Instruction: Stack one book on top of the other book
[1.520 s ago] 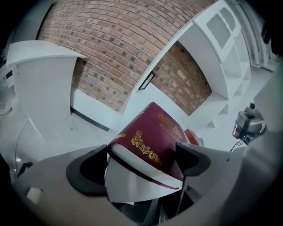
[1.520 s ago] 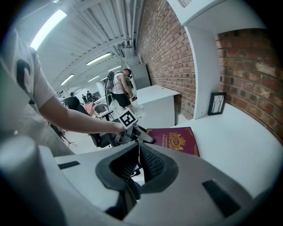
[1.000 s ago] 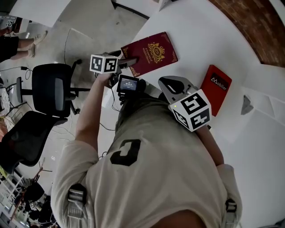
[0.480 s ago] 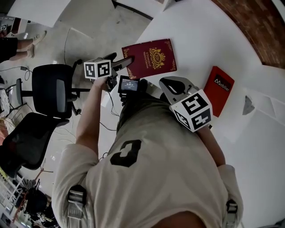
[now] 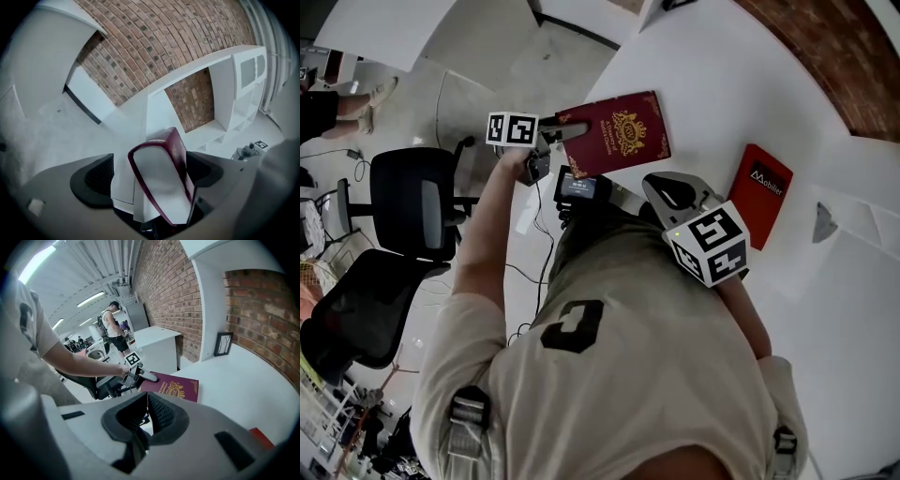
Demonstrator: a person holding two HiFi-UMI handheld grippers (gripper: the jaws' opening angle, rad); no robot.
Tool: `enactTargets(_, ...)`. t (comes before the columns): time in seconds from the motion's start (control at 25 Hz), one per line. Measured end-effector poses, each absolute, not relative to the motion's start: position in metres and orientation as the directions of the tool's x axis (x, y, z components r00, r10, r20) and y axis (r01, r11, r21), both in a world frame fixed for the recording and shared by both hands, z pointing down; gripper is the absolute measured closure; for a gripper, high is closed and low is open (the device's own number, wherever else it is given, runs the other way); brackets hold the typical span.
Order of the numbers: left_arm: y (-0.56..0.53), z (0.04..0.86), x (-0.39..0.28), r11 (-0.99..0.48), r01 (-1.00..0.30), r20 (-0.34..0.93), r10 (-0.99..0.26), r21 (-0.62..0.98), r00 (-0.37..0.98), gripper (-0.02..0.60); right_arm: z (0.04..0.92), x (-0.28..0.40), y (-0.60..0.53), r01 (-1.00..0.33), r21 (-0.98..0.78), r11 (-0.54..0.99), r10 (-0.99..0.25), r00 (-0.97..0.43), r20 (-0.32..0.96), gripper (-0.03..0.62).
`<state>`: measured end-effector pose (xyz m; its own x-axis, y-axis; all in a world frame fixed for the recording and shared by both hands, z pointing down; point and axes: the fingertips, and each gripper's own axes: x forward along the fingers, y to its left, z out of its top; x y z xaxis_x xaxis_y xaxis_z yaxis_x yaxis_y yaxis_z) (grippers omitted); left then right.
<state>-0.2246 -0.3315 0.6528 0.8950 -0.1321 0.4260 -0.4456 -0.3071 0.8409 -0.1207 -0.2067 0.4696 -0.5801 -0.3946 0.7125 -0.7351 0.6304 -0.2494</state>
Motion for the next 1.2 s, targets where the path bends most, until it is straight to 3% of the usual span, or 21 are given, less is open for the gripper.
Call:
enactTargets(0.52,-0.328,0.656,-0.224,-0.202,-0.358,0.322,-0.189,0.912,0.928,0.133,0.471,-0.117,-0.209,-0.724,-0.257,0.64,-0.382,-0.59,0.712,0.588)
enactTargets(0.92,-0.328,0.643,-0.246,-0.191,-0.286,0.228,-0.279,0.939,0.933,0.297,0.473,-0.118,-0.21,-0.717,-0.261,0.646,-0.375,-0.597,0.709,0.588)
enactTargets(1.2,-0.325,0.64,-0.249,-0.125,-0.231,0.177,-0.343,0.965,0.923,0.311,0.473,-0.116,-0.211,-0.715,-0.265,0.647,-0.376,-0.601,0.705,0.588)
